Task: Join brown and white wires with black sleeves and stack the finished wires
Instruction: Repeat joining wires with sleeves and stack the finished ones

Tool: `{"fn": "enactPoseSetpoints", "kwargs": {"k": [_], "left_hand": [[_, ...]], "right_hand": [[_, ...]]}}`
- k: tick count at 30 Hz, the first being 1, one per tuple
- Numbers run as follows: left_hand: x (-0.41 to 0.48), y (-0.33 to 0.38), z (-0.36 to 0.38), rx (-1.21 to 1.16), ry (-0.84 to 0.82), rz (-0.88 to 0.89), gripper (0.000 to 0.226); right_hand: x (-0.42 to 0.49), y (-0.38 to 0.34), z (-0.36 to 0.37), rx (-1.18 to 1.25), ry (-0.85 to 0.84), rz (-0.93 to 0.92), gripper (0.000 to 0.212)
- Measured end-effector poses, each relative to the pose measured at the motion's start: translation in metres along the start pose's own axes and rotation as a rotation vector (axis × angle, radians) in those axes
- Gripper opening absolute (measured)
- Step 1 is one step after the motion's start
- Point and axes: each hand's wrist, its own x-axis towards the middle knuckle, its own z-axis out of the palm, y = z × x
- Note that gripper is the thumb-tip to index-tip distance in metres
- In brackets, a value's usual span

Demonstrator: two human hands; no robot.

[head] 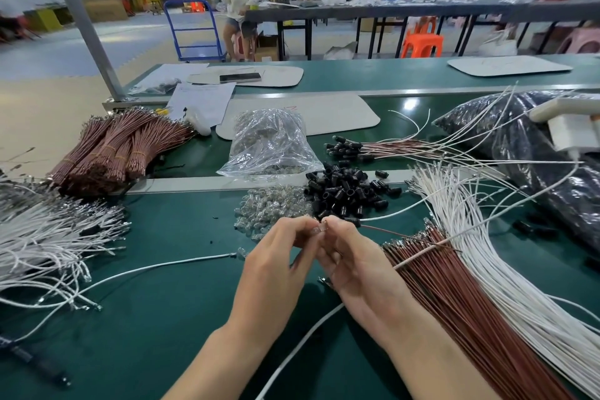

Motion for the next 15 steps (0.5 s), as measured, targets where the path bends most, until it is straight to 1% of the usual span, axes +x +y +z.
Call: {"fn": "enactPoseSetpoints", "kwargs": {"k": [3, 7, 9, 15], "left_hand": [[-0.0005, -0.0021, 0.0001, 0.028, 0.003, 0.025, 0.017], [0.0005, -0.0029, 0.0006, 0.031, 0.003, 0.033, 0.013], [0.0002, -0.0037, 0.0009, 0.024, 0.001, 0.034, 0.011], [-0.0007, -0.0067, 0.0023, 0.011, -0.004, 0.021, 0.012]], "right_hand": [[0.0011, -0.0012, -0.0019, -0.021, -0.012, 0.006, 0.012], [0.0036, -0.0015, -0.0039, -0.038, -0.007, 0.019, 0.020], [0.0033, -0.0016, -0.0047, -0.040, -0.015, 0.020, 0.020], [0.0016, -0.0023, -0.0048, -0.050, -0.007, 0.018, 0.029]]}}
